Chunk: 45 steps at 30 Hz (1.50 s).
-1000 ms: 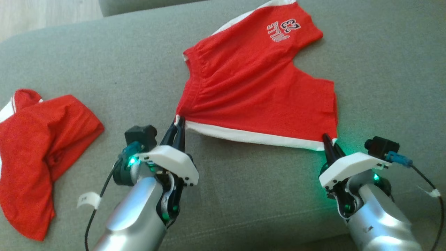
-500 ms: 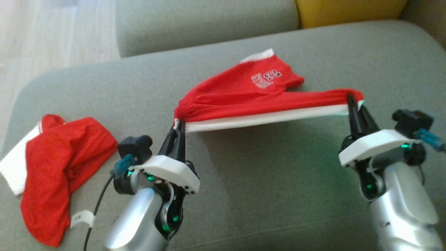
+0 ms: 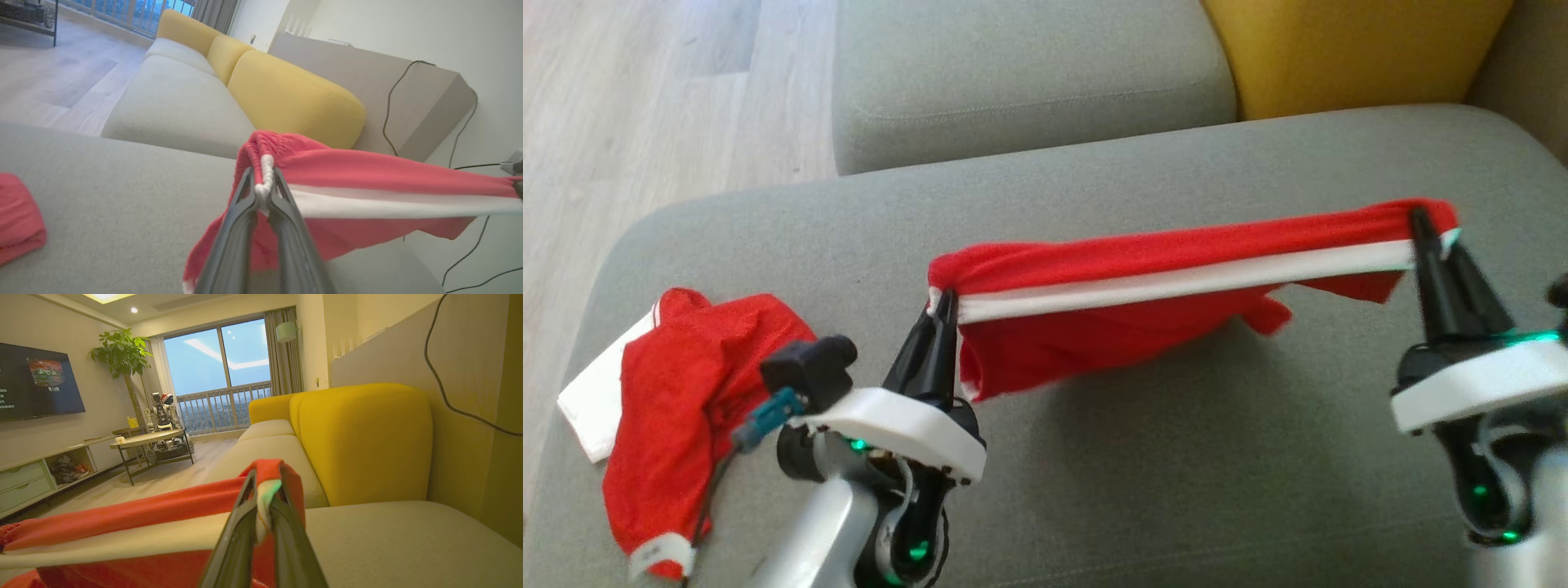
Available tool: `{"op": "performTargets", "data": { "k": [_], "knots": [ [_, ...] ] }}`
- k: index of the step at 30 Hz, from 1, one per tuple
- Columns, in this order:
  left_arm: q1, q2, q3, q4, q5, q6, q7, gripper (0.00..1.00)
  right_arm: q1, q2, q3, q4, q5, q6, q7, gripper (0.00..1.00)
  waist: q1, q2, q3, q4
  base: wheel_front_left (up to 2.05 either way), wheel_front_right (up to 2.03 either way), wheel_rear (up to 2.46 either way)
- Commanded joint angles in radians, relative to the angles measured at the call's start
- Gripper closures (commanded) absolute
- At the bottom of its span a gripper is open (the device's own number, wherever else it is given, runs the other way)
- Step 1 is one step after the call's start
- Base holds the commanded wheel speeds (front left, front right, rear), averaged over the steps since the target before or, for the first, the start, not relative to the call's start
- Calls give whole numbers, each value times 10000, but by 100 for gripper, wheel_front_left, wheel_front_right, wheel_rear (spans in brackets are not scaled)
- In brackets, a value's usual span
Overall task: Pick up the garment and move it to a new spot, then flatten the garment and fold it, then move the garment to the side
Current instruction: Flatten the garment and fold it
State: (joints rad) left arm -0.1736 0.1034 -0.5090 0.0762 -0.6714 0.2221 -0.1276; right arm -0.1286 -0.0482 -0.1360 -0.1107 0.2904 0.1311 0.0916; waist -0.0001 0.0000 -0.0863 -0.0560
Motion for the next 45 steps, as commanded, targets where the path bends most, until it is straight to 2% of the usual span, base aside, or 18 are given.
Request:
{"op": "performTargets", "data": {
  "k": [1, 6, 9, 12, 16, 20, 25, 28, 29, 32, 37, 39, 45],
  "knots": [
    [-409, 298, 475, -1070, -6, 218, 251, 100, -231, -20, -22, -1041, -16, -4, 306, 100, 1, 0, -16, -7, 0, 0, 0],
    [-766, 674, 632, -2567, -59, 562, 1172, 100, -423, -20, -257, -2238, 2, -4, 1066, 100, 1, 0, 126, -58, 0, 0, 0],
    [-1283, 958, 670, -2669, 97, 567, 1567, 100, -858, -20, -230, -2283, -202, -4, 1332, 100, 1, 0, 301, -115, 0, 0, 0],
    [-2365, 1123, 851, -2251, -14, 468, 2208, 100, -1992, -20, 51, -1796, -346, -4, 1647, 100, 1, 0, 721, -286, 0, 0, 0],
    [-4397, 1342, 1063, -1015, -108, 121, 3034, 100, -4315, -20, 240, -271, -221, -4, 1819, 100, 1, 0, 1791, -599, 0, 0, 0],
    [-6945, 1453, 1334, 706, 40, -276, 3324, 100, -7319, -20, 196, 1862, -596, -4, 1372, 100, 1, 0, 3192, -805, 0, 0, 0],
    [-9977, 1406, 1529, 3027, 617, -639, 2611, 100, -10846, -20, -382, 4540, -1545, -4, -305, 100, 1, 0, 4531, -833, 0, 0, 0],
    [-11233, 1137, 1604, 4212, 744, -819, 1984, 100, -12273, -20, -696, 5828, -1991, -4, -1436, 100, 1, 0, 5075, -741, 0, 0, 0],
    [-11738, 970, 1602, 4882, 815, -929, 1544, 100, -12841, -20, -910, 6623, -2060, -4, -2096, 100, 1, 0, 5372, -657, 0, 0, 0],
    [-11905, 587, 1550, 5687, 734, -1172, 995, 100, -13089, -20, -939, 7831, -1654, -4, -2746, 100, 1, 0, 5741, -530, 0, 0, 0],
    [-11192, 323, 1198, 6996, 849, -1505, 250, 100, -12355, -20, -434, 9638, -1062, -4, -3263, 100, 1, 0, 6028, -465, 0, 0, 0],
    [-10713, 251, 973, 7586, 986, -1555, -20, 100, -11909, -20, -303, 10301, -765, -4, -3358, 100, 1, 0, 5987, -443, 0, 0, 0],
    [-9335, -118, 580, 8912, 920, -1902, -604, 100, -10592, -55, 59, 12212, -874, -4, -3150, 100, 1, 0, 5520, -302, 0, 0, 0]
  ]
}}
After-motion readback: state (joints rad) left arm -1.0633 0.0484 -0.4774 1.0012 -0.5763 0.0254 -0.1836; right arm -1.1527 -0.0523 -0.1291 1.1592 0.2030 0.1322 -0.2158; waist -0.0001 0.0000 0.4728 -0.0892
